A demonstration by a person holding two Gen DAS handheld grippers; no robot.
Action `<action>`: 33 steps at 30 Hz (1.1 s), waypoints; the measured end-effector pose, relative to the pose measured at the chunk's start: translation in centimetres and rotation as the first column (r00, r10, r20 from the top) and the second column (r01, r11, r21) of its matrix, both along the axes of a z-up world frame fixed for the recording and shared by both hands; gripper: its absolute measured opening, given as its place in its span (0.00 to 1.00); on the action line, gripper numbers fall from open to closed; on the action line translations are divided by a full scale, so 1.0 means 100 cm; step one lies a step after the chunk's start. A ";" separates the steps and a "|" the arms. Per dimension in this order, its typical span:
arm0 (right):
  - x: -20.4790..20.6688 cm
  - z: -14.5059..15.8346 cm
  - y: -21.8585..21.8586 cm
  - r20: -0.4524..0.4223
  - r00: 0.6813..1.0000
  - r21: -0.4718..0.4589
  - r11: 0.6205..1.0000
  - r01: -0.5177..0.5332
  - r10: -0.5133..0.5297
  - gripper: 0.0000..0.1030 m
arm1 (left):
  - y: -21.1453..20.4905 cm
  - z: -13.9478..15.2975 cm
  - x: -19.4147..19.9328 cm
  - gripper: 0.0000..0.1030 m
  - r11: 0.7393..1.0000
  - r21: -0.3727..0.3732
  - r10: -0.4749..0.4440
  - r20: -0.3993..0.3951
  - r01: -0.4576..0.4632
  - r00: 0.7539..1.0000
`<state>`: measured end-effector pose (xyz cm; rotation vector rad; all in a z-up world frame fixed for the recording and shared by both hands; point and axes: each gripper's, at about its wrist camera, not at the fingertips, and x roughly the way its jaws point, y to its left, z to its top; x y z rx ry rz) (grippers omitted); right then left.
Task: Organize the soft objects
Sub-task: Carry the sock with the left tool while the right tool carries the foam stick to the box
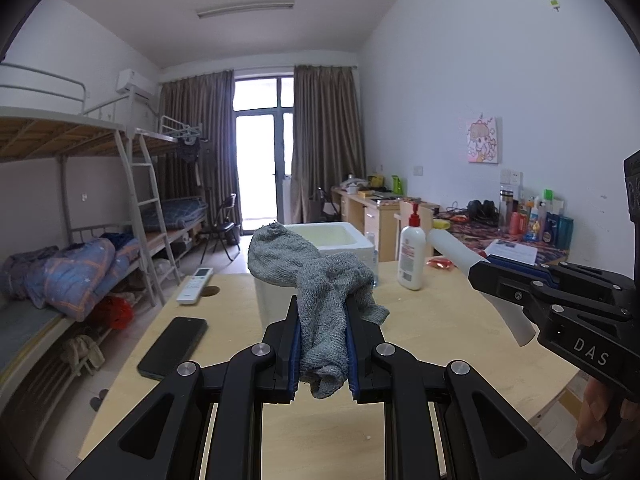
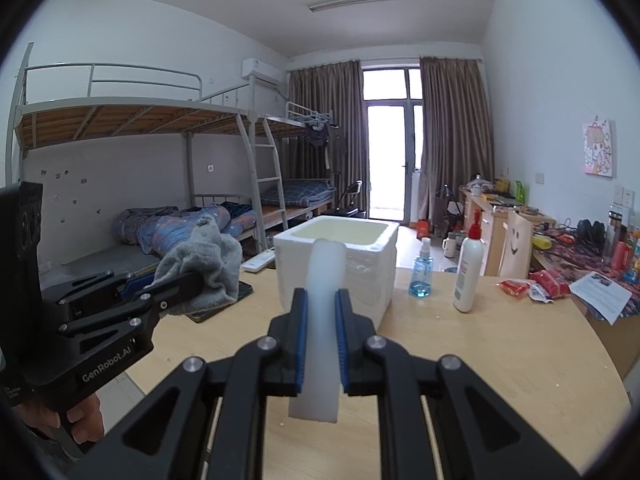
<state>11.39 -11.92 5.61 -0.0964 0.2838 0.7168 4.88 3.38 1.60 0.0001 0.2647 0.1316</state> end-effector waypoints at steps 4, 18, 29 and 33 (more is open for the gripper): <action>0.000 -0.002 0.007 0.000 1.000 -0.005 1.000 -0.025 0.025 0.16 | 0.004 -0.002 0.003 0.19 1.000 -0.003 0.024 -0.005 -0.024 1.000; 0.009 -0.001 0.020 0.006 1.000 -0.010 1.000 -0.029 0.029 0.16 | 0.022 -0.002 0.027 0.19 0.998 -0.018 0.052 -0.029 -0.052 0.998; 0.040 0.009 0.019 -0.016 1.000 -0.008 1.000 -0.007 0.006 0.16 | 0.026 0.008 0.054 0.19 0.999 -0.029 0.040 -0.037 -0.041 0.999; 0.052 0.014 0.021 -0.025 1.000 -0.009 1.000 -0.004 0.004 0.16 | 0.027 0.014 0.069 0.19 0.998 -0.049 0.028 -0.052 -0.030 0.998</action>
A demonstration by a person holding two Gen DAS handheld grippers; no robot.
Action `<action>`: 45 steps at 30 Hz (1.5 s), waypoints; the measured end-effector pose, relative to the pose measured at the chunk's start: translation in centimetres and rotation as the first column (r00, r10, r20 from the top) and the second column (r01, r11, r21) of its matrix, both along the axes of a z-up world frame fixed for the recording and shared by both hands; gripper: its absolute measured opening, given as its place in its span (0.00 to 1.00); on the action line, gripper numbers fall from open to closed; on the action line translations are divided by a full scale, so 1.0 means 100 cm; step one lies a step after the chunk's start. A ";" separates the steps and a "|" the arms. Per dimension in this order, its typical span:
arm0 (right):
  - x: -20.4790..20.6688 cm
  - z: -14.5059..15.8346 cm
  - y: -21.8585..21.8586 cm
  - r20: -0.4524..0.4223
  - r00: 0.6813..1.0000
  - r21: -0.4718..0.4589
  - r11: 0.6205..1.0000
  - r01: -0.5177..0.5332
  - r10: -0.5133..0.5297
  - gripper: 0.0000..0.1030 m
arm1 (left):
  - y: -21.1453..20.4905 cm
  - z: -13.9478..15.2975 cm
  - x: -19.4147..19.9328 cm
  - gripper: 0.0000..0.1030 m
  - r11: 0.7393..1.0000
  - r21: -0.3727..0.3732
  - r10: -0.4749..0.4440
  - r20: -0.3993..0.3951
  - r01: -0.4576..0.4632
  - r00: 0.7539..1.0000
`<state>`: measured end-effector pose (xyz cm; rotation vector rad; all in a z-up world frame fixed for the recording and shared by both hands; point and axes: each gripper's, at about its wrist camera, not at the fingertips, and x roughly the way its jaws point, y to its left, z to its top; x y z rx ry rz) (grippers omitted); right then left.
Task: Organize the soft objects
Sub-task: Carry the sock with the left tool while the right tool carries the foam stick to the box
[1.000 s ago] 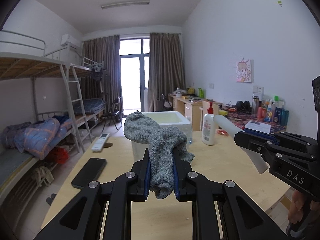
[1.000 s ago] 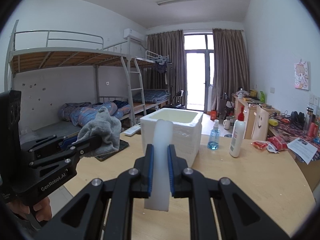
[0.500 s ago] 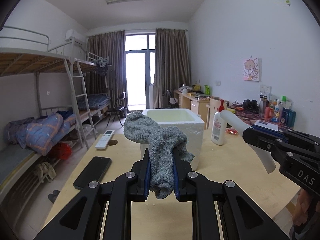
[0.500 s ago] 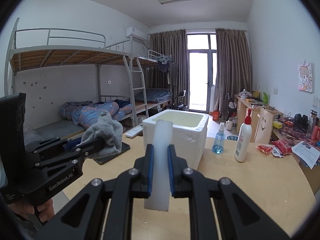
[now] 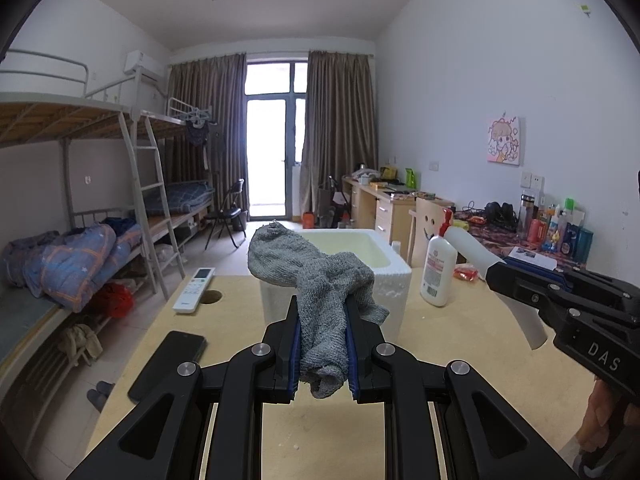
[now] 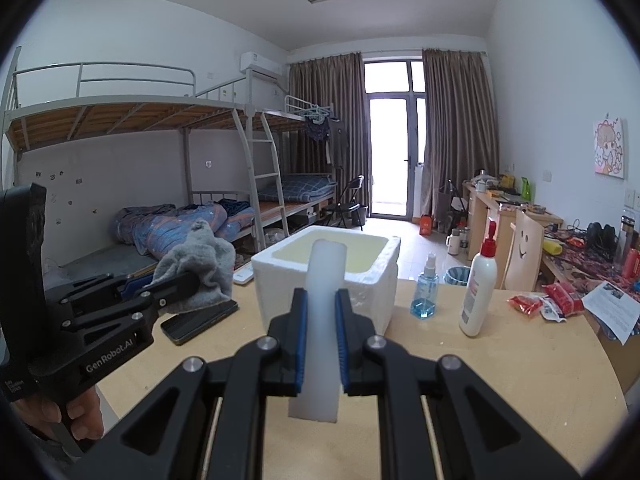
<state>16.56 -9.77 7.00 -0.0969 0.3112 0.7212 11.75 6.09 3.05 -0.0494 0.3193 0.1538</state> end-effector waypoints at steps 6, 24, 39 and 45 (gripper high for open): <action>0.018 0.008 0.005 -0.016 1.000 -0.009 1.000 -0.009 0.009 0.16 | 0.000 0.009 0.017 0.19 1.000 0.009 -0.001 0.001 0.001 1.000; 0.072 0.023 0.035 -0.057 0.998 -0.035 0.999 -0.018 0.016 0.16 | 0.018 0.032 0.074 0.19 1.000 0.023 0.002 -0.007 -0.002 1.000; 0.101 0.024 0.057 -0.083 0.996 -0.043 0.999 -0.033 0.029 0.16 | 0.031 0.029 0.115 0.19 0.998 0.042 0.043 -0.059 -0.041 0.997; 0.114 0.023 0.065 -0.097 0.995 -0.050 0.998 -0.024 0.019 0.16 | 0.039 0.024 0.137 0.19 0.999 0.027 0.039 -0.085 -0.037 0.996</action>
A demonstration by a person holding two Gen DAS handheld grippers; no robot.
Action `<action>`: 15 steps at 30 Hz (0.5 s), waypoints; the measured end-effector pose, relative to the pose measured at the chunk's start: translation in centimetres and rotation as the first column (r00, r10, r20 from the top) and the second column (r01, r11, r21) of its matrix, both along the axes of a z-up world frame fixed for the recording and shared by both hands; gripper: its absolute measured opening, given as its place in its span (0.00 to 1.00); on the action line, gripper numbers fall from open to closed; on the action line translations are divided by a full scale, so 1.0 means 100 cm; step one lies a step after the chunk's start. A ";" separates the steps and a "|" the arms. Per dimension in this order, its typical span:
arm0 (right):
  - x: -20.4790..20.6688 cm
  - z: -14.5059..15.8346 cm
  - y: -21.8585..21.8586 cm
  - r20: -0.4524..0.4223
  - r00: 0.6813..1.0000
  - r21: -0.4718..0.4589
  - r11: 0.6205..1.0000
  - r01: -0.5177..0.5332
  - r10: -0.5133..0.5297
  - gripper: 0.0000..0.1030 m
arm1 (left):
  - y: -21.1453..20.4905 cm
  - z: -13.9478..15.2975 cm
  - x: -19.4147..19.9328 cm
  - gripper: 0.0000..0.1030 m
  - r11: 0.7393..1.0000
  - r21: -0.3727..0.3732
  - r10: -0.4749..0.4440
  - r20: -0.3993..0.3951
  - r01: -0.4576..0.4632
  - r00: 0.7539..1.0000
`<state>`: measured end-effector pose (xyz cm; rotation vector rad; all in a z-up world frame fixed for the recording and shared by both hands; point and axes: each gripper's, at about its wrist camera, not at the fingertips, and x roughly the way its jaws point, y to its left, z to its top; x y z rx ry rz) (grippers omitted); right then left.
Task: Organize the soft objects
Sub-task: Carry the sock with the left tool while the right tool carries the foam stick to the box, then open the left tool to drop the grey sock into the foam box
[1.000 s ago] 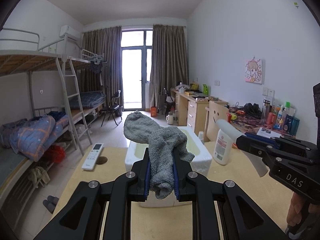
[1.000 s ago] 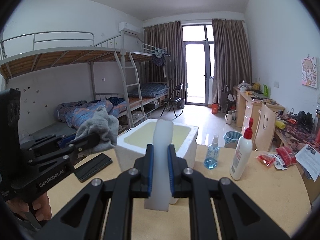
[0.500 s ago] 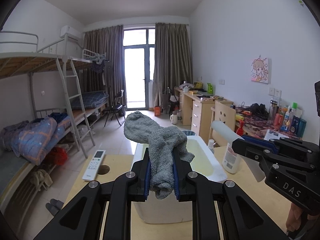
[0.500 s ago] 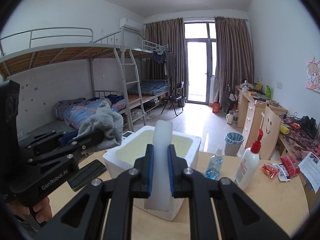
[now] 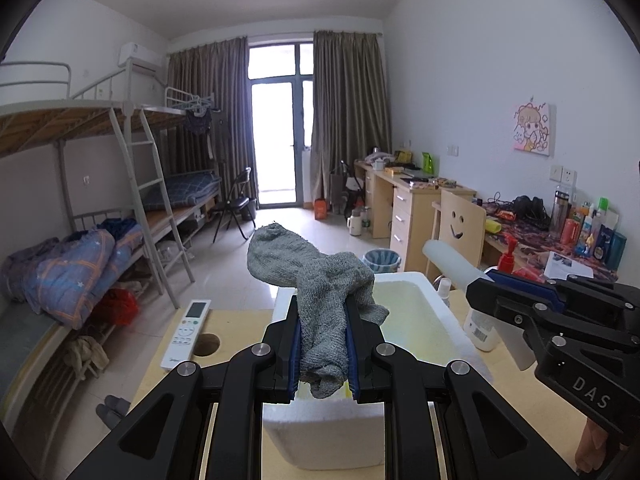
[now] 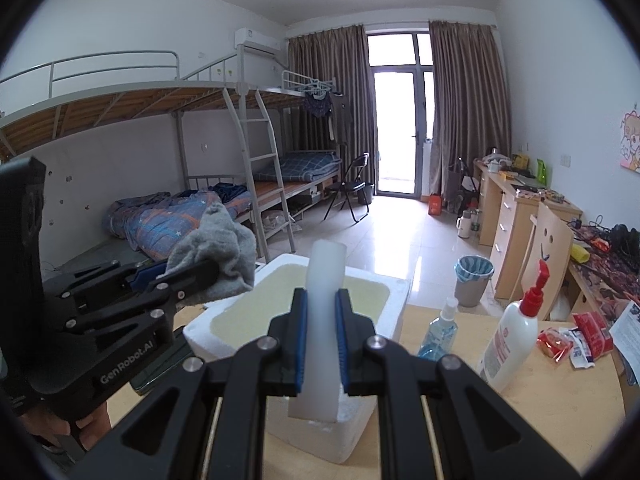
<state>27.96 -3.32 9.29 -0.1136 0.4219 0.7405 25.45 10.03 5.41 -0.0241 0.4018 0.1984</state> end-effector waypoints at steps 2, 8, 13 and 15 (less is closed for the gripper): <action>0.004 -0.001 0.003 -0.006 1.000 -0.004 1.000 0.007 -0.007 0.16 | 0.003 -0.003 0.007 0.19 1.000 -0.011 -0.002 -0.010 0.001 1.000; 0.012 -0.006 0.007 -0.022 1.000 -0.021 1.000 0.015 -0.015 0.16 | 0.003 -0.007 0.019 0.19 1.000 -0.002 -0.006 -0.031 0.006 1.000; 0.014 -0.006 0.003 -0.023 0.999 -0.021 0.999 0.031 -0.031 0.16 | -0.002 -0.010 0.027 0.19 1.000 0.011 -0.022 -0.044 0.022 0.999; 0.015 -0.004 0.003 -0.023 0.999 -0.021 0.999 0.038 -0.039 0.16 | -0.003 -0.010 0.030 0.19 0.999 0.011 -0.029 -0.050 0.030 0.998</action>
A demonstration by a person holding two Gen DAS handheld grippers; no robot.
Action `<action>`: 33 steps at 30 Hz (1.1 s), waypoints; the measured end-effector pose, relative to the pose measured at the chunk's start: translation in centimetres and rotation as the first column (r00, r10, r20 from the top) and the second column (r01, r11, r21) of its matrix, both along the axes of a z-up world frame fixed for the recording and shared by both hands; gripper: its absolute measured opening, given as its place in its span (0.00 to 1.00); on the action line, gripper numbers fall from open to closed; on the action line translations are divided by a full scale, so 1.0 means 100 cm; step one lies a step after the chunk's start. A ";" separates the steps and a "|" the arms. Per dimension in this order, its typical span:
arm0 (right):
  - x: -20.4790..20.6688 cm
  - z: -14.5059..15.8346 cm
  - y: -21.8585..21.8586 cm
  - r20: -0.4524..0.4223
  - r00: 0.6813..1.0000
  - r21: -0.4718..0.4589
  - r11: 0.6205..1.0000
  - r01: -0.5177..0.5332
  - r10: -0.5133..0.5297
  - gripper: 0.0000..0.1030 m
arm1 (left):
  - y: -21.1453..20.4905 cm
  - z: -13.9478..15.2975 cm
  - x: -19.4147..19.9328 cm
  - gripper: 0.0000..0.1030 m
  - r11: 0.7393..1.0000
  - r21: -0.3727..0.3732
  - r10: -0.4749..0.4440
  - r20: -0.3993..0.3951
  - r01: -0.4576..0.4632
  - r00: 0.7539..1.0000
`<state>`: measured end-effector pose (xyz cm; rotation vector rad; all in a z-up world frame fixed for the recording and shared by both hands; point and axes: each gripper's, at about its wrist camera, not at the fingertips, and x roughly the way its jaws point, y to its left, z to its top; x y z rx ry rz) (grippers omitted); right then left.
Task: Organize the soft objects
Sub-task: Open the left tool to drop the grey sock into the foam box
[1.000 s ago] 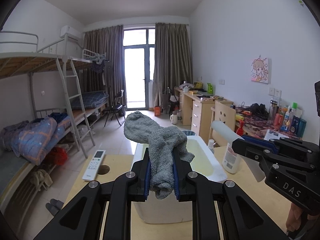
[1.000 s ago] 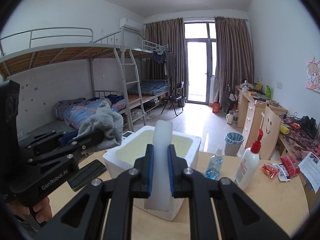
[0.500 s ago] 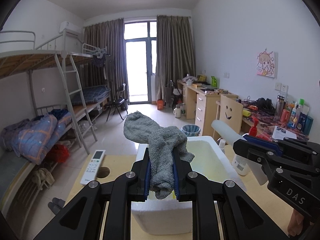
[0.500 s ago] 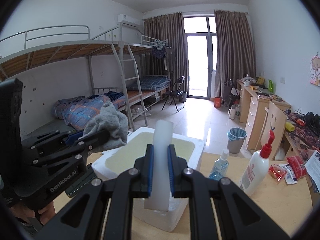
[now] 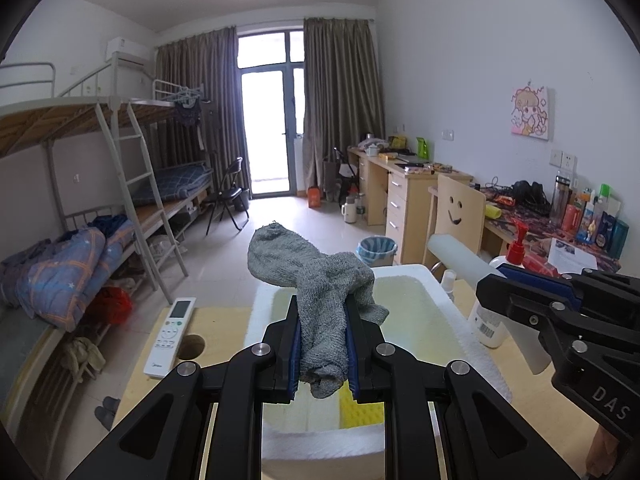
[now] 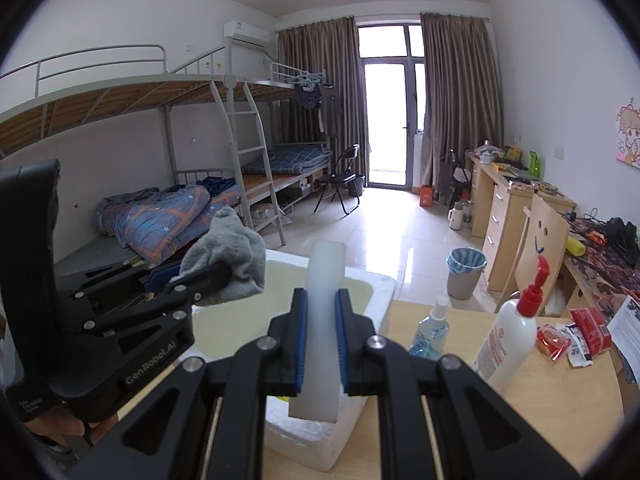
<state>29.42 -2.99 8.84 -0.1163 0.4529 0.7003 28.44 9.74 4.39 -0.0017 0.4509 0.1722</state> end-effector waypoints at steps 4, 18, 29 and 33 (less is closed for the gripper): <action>-0.001 0.002 -0.004 0.003 1.000 0.001 1.000 0.013 -0.013 0.16 | -0.004 0.000 0.005 0.19 1.000 0.001 -0.021 -0.002 0.021 1.000; 0.002 0.002 -0.018 -0.002 0.998 0.005 0.998 0.055 -0.055 0.16 | -0.001 -0.004 0.014 0.56 0.999 -0.036 -0.008 -0.005 0.007 1.000; 0.001 0.000 -0.018 -0.004 0.998 0.005 0.998 0.057 -0.057 0.16 | 0.003 0.003 -0.005 0.98 0.999 -0.030 0.016 0.060 -0.014 0.998; 0.001 0.000 -0.016 -0.004 0.999 0.003 0.999 0.054 -0.054 0.16 | 0.009 0.005 -0.008 0.98 0.999 -0.037 0.024 0.061 -0.021 0.998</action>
